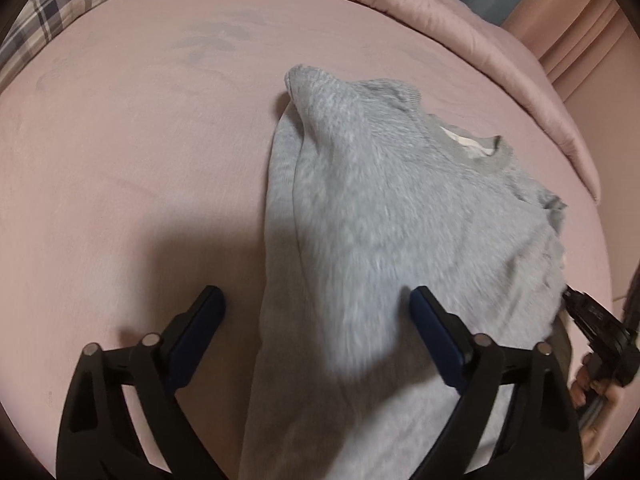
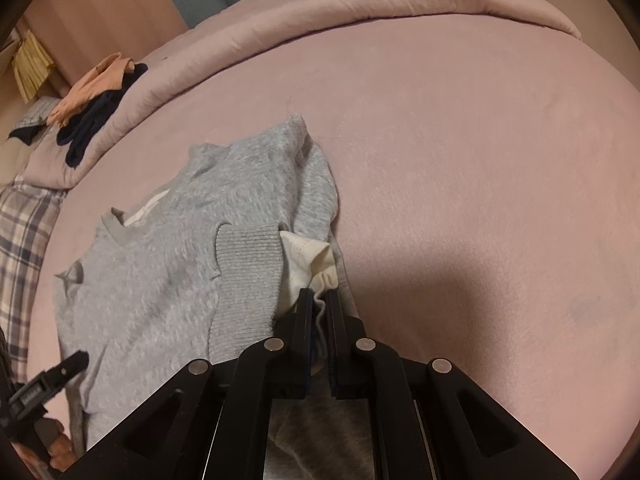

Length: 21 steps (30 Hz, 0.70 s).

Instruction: Fold small clothes

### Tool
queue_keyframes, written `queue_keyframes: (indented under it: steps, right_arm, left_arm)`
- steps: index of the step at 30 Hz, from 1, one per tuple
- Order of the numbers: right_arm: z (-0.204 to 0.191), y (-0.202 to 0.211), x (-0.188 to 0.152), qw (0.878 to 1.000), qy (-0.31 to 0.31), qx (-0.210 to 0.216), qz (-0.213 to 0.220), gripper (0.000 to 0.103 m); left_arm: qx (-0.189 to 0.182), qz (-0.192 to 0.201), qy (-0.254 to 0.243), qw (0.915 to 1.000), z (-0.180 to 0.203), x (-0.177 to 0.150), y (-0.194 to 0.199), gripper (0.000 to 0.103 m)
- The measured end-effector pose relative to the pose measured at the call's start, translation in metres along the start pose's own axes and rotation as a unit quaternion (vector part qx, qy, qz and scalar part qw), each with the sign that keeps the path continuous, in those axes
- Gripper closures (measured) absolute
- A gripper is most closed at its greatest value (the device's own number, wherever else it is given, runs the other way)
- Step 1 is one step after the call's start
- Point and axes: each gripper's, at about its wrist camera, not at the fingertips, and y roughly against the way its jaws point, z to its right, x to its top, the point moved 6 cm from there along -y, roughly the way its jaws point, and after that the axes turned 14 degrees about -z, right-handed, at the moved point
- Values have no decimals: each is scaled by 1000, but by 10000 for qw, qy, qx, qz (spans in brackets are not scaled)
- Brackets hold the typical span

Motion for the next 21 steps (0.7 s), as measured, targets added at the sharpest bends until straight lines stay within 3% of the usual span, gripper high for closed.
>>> queue_keyframes:
  steps: [6,10,14,16,21]
  right_arm:
    - [1,19,-16,9995,5,-260,199,92]
    - [6,43,-35,9984,59,-398,403,54]
    - [14,72,-60,9985,87,-126,520,44]
    - [15,83,-70,9978,180,-168,612,34]
    - [13,109,-101,9941,495,-429,867,34]
  left_arm:
    - [-292,275,-127,9991,-6,-37,42,13]
    - [-544,420,0,9976,-17,-62,66,7]
    - [-610,596,31,9964,-20,-89,80,5]
    - [-626,621,14,9961,-21,-104,82,4]
    - [-710,584,-47,9958,-22,-135,76,3]
